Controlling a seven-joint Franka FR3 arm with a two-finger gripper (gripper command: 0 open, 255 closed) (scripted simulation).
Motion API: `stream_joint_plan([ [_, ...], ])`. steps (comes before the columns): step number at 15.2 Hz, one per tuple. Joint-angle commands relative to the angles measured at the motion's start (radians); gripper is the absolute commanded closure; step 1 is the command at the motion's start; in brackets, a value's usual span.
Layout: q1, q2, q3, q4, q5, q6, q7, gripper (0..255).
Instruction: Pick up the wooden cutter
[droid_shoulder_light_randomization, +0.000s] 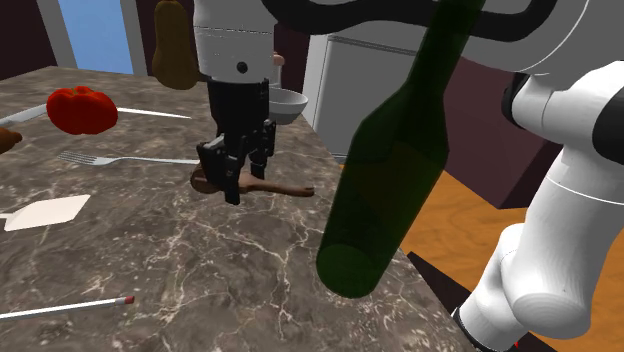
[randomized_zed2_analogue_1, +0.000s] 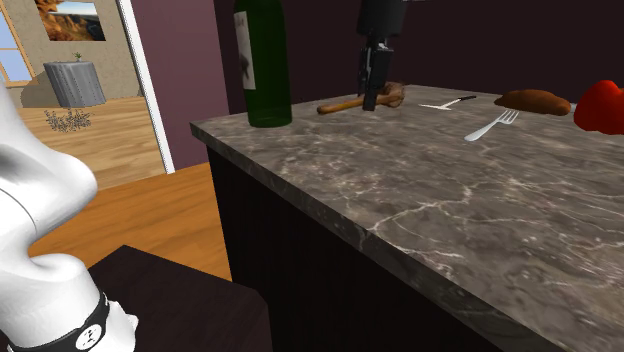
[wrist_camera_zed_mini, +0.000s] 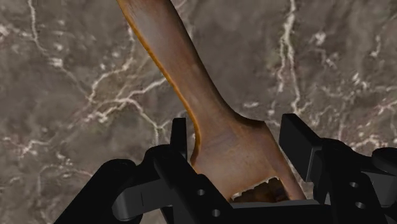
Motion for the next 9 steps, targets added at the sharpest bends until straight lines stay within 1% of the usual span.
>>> stream_joint_plan([
  [1,0.004,0.009,0.002,0.038,-0.004,-0.031,0.004,255],
  [7,0.020,0.044,0.007,0.163,-0.023,-0.125,0.016,255],
  [9,0.021,0.045,0.007,0.166,-0.024,-0.128,0.017,255],
])
